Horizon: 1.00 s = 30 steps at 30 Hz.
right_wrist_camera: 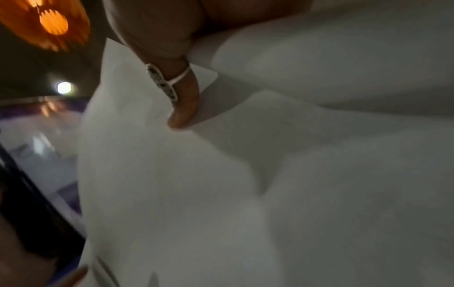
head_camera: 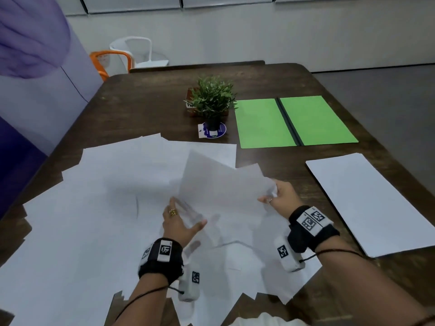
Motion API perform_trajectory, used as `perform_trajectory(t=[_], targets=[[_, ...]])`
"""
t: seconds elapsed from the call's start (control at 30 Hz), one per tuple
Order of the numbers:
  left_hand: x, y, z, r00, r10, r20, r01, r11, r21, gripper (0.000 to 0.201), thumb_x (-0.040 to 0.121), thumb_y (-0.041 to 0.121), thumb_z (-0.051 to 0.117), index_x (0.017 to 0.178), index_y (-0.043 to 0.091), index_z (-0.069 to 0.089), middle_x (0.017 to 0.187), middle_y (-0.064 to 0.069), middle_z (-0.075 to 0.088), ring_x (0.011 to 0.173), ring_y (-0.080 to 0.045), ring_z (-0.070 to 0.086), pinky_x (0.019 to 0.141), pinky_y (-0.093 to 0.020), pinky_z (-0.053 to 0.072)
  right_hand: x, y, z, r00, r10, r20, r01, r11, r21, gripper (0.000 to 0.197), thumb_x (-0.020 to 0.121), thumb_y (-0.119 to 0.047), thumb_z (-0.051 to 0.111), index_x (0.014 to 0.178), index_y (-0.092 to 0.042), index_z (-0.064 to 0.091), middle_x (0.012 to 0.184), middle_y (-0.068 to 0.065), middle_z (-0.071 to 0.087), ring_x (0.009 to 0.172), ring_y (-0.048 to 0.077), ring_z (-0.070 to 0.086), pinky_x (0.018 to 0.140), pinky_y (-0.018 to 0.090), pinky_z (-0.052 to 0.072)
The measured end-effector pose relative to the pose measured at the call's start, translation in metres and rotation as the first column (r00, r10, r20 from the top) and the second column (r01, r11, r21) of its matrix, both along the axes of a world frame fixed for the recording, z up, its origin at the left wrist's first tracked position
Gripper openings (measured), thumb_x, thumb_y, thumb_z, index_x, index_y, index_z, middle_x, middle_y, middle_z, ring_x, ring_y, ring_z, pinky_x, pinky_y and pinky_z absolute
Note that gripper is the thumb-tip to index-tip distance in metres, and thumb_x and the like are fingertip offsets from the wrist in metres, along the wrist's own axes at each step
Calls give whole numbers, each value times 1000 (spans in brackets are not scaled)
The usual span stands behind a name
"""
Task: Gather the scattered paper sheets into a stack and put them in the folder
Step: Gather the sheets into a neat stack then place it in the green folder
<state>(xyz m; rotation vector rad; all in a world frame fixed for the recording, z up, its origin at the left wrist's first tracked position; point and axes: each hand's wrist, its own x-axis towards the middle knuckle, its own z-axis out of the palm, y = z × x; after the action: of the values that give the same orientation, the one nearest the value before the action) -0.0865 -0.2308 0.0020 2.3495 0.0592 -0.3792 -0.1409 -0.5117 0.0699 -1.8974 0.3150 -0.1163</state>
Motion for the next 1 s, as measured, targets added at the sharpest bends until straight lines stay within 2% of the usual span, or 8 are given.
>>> perform_trajectory(t=[0.1, 0.3, 0.43, 0.53, 0.63, 0.73, 0.83, 1.0], targets=[[11, -2, 11, 991, 134, 20, -128, 975, -180, 129, 61, 48, 82, 149, 27, -10, 155, -12, 2, 133, -38, 35, 111, -48, 29, -3, -12, 28, 987, -125, 100, 97, 964, 247, 36, 76, 12, 66, 104, -10, 63, 93, 1, 68, 75, 6, 67, 71, 19, 55], [17, -25, 34, 1000, -23, -13, 13, 846, -534, 127, 51, 60, 82, 149, 19, 12, 149, -8, 28, 132, -27, 39, 104, -40, 37, -3, -23, 31, 963, -226, 148, 121, 850, 513, 31, 74, 4, 70, 101, -10, 63, 83, -3, 74, 77, 14, 70, 75, 34, 57], [13, -50, 50, 1000, -6, 31, 23, 790, -612, 56, 79, 30, 73, 121, 12, 42, 118, -2, 58, 117, -21, 54, 83, -21, 43, -6, -16, 3, 967, -252, 35, 189, 802, 567, 78, 34, -38, 94, 100, -8, 65, 86, 2, 74, 77, 17, 70, 67, 28, 57], [21, -62, 37, 943, 81, -323, -296, 648, -702, 71, 75, 58, 65, 127, 18, 40, 121, -5, 61, 109, -26, 60, 72, -30, 49, -7, -18, -15, 971, -229, -69, 228, 792, 566, 37, 79, -4, 71, 113, -2, 59, 88, 3, 72, 76, 17, 69, 70, 27, 56], [24, -69, 13, 737, -120, -665, -474, 610, -635, 95, 60, 79, 57, 124, 10, 49, 117, -16, 63, 100, -32, 65, 80, -43, 53, -9, -25, -36, 953, -245, -176, 300, 829, 471, 29, 87, 1, 60, 115, -5, 59, 96, 8, 69, 82, 21, 66, 78, 32, 54], [28, -75, -8, 709, -101, -697, -473, 666, -577, 78, 64, 67, 68, 108, 3, 60, 107, -19, 65, 100, -34, 63, 94, -46, 47, -14, -32, -47, 927, -288, -242, 359, 867, 344, 18, 84, 0, 65, 101, -8, 64, 98, 12, 68, 83, 25, 64, 81, 37, 52], [30, -79, -29, 771, -29, -636, -325, 841, -433, 44, 80, 52, 66, 80, 9, 56, 72, -12, 55, 68, -25, 53, 74, -35, 42, -19, -42, -57, 873, -358, -332, 447, 860, 248, 16, 80, -1, 70, 96, -4, 67, 93, 14, 70, 84, 29, 65, 84, 42, 51], [15, -90, -32, 816, 69, -574, -346, 854, -389, 23, 88, 19, 66, 71, 11, 53, 38, -6, 53, 36, -17, 44, 45, -22, 36, -26, -58, -82, 736, -426, -527, 525, 850, 46, 20, 74, -14, 76, 89, -2, 69, 89, 12, 70, 87, 30, 67, 89, 43, 52]])
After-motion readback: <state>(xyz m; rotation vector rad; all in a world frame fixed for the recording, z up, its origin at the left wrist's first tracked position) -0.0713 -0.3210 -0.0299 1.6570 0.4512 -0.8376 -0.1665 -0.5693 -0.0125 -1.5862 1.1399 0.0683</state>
